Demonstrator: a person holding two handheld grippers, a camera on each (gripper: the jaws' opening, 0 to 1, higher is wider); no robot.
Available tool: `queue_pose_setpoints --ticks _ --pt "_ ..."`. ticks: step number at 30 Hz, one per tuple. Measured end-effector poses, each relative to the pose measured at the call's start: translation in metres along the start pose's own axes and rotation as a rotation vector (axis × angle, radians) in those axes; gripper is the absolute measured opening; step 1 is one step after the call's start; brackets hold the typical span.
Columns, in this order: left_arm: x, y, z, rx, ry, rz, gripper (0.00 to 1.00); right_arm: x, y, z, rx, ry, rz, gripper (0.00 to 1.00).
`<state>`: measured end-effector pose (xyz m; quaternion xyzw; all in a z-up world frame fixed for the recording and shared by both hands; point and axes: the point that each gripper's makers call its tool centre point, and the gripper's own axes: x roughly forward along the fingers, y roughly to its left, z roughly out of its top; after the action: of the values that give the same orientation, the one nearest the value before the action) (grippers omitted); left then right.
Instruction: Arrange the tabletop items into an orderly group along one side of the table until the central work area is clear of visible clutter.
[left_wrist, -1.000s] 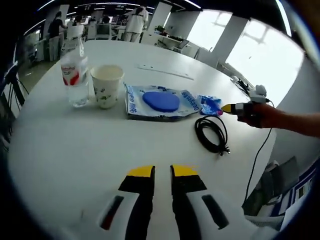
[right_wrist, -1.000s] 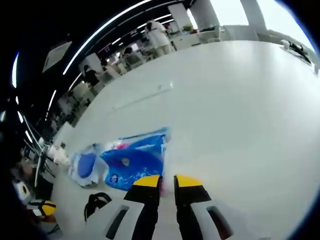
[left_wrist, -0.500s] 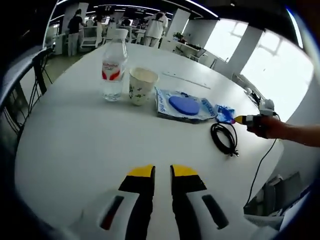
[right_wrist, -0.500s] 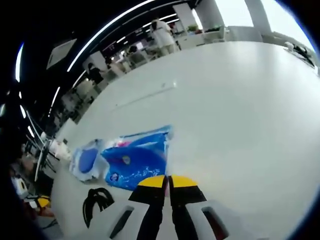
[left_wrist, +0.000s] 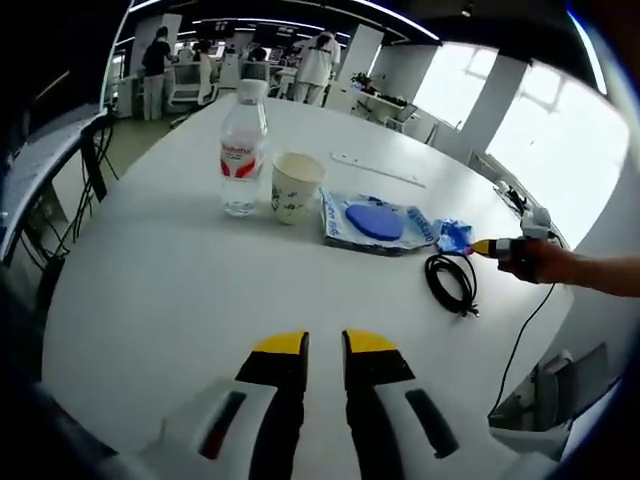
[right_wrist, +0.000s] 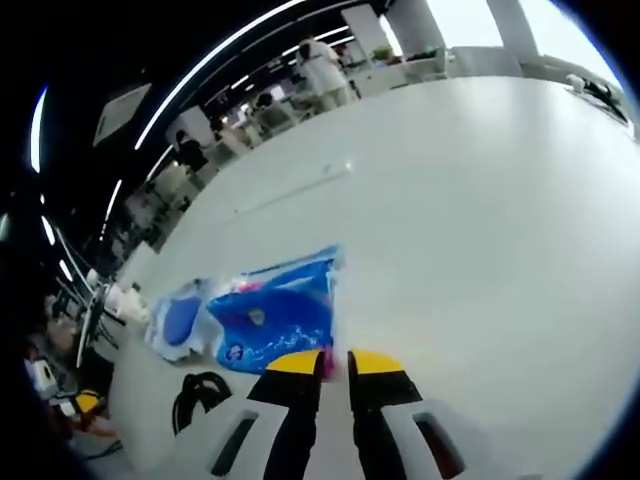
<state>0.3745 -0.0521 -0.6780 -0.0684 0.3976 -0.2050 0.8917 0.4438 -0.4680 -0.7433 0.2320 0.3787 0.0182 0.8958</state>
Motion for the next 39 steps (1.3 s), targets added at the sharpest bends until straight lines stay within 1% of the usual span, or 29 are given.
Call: queue_pose_setpoints --ticks 5,8,10,11,12,15,16,17,19,21,23,25,26,29,32,33,36,39 --pt "0.000 0.000 0.005 0.032 0.000 -0.009 0.12 -0.010 0.000 0.001 -0.004 -0.014 0.018 0.08" --pt "0.001 0.000 0.013 0.052 -0.007 -0.022 0.13 -0.019 0.002 0.003 -0.039 -0.032 0.047 0.10" --pt "0.001 0.001 0.018 0.063 -0.012 -0.029 0.14 -0.024 0.003 0.004 -0.063 -0.041 0.064 0.13" --pt "0.001 0.001 0.020 0.070 -0.014 -0.032 0.15 -0.028 0.005 0.004 -0.110 -0.042 0.078 0.15" --pt "0.001 0.002 0.023 0.079 -0.016 -0.034 0.15 -0.029 0.005 0.003 -0.123 -0.040 0.080 0.17" --pt "0.000 0.008 0.032 0.116 -0.023 -0.049 0.18 -0.041 0.013 -0.003 -0.252 -0.023 0.112 0.22" --pt "0.000 0.008 0.034 0.126 -0.025 -0.053 0.19 -0.045 0.016 -0.006 -0.284 -0.019 0.125 0.24" --pt "-0.002 0.010 0.038 0.138 -0.029 -0.058 0.19 -0.050 0.021 -0.011 -0.343 -0.006 0.147 0.27" --pt "-0.003 0.014 0.041 0.155 -0.033 -0.072 0.20 -0.058 0.027 -0.019 -0.419 0.013 0.155 0.33" --pt "-0.004 0.017 0.043 0.169 -0.035 -0.082 0.22 -0.066 0.035 -0.028 -0.466 0.028 0.192 0.38" --pt "-0.006 0.020 0.044 0.194 -0.034 -0.088 0.26 -0.073 0.038 -0.035 -0.476 0.032 0.189 0.44" --pt "-0.009 0.024 0.045 0.204 -0.034 -0.094 0.29 -0.080 0.038 -0.041 -0.497 0.031 0.189 0.50" --pt "-0.010 0.026 0.046 0.206 -0.034 -0.096 0.30 -0.083 0.038 -0.045 -0.496 0.031 0.189 0.51" --pt "-0.013 0.034 0.046 0.209 -0.034 -0.097 0.35 -0.091 0.040 -0.050 -0.507 0.028 0.195 0.53" --pt "-0.017 0.042 0.042 0.253 -0.018 -0.086 0.38 -0.099 0.042 -0.052 -0.514 0.023 0.194 0.55" --pt "-0.018 0.044 0.041 0.256 -0.015 -0.088 0.39 -0.100 0.042 -0.052 -0.512 0.018 0.193 0.56" --pt "-0.021 0.049 0.038 0.242 -0.014 -0.101 0.43 -0.104 0.045 -0.052 -0.508 0.015 0.195 0.61" --pt "-0.023 0.054 0.031 0.234 0.004 -0.104 0.46 -0.106 0.048 -0.054 -0.528 0.023 0.206 0.63"
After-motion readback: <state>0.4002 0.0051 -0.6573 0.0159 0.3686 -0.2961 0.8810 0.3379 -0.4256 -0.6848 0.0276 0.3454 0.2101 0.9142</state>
